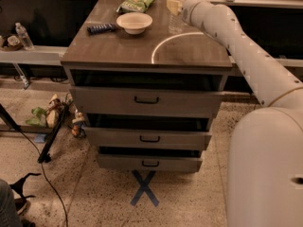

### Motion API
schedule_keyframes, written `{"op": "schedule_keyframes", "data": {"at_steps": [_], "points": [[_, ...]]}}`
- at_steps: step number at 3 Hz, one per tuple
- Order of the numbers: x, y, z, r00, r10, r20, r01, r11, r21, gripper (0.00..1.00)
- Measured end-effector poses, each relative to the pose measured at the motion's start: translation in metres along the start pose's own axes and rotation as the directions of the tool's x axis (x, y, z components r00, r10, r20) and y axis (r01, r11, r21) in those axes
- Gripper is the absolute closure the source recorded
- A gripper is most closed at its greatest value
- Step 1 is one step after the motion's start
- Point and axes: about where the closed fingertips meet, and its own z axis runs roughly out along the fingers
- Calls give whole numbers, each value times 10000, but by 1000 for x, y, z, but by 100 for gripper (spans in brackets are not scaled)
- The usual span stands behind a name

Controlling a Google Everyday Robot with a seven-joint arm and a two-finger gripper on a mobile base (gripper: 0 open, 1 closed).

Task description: Place water bottle into paper bowl

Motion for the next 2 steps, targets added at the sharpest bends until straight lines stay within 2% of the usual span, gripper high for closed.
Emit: {"op": "schedule_keyframes", "data": {"at_steps": [1,2], "points": [[-23,21,27,9987,259,434,-240,9988,-419,100],[-47,53,51,9942,641,863,-549,9930,-1049,100]]}}
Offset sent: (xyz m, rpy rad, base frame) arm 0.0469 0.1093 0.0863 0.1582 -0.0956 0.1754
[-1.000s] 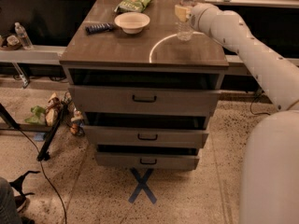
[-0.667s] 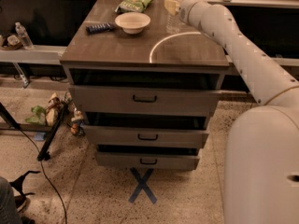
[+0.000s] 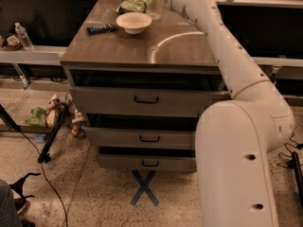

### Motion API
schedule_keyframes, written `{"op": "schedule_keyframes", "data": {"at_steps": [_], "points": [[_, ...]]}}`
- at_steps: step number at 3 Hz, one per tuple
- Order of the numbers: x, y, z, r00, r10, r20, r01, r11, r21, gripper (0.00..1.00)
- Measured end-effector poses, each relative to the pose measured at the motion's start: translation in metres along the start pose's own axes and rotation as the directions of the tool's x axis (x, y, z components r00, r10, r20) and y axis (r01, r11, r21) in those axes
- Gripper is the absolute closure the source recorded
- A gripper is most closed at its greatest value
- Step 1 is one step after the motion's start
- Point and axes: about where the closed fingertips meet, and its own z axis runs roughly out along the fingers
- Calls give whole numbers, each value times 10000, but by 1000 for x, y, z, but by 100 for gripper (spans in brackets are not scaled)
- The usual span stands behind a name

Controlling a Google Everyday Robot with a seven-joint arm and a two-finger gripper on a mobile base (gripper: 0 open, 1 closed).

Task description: Place water bottle into paper bowl

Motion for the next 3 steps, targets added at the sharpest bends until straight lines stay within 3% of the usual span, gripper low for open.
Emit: {"op": "schedule_keyframes", "data": {"at_steps": [1,2,3], "points": [[-16,29,21,9985,454,297,-435,9971,-617,100],[-15,54,36,9975,670,233,-638,9911,-1171,100],[10,73,53,9995,275,-173,-298,9880,-1518,100]]}}
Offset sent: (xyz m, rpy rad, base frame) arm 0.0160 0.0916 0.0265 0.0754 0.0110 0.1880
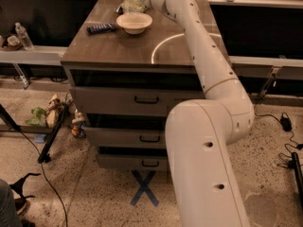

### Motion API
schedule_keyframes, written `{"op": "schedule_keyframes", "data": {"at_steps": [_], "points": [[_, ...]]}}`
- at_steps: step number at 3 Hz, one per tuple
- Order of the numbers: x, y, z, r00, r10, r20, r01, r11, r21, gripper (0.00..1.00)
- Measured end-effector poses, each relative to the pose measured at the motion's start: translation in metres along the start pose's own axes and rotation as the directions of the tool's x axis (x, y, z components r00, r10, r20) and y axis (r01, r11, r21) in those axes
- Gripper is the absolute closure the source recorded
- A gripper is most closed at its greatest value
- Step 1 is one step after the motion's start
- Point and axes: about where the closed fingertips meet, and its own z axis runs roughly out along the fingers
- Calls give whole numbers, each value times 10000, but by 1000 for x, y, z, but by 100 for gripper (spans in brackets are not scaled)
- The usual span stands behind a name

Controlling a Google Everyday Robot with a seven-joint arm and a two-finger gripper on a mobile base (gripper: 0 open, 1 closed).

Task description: Place water bottle into paper bowl

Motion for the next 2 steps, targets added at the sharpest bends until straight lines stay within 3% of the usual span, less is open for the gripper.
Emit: {"op": "schedule_keyframes", "data": {"at_steps": [2], "points": [[42,-3,20,9937,-904,-666,909,9959,34,100]]}}
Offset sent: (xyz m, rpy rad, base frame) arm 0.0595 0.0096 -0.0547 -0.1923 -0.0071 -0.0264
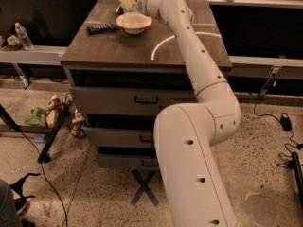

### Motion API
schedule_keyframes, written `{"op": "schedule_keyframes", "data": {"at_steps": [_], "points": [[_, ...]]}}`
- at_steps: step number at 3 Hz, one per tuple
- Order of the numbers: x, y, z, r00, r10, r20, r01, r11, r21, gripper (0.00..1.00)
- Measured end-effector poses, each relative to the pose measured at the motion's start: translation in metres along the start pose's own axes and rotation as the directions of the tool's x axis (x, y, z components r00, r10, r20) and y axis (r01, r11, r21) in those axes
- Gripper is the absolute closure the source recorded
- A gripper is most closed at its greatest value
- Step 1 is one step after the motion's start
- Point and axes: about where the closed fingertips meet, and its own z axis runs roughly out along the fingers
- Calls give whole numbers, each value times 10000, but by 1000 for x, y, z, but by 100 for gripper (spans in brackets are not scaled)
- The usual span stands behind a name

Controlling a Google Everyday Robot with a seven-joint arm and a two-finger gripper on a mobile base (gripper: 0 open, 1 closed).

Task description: Place water bottle into paper bowl

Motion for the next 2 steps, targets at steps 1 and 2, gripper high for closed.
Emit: {"op": "schedule_keyframes", "data": {"at_steps": [1,2], "points": [[15,-2,5,9990,-282,-352,285,9996,70,87],[23,-2,7,9976,-421,-555,424,9991,47,64]]}}
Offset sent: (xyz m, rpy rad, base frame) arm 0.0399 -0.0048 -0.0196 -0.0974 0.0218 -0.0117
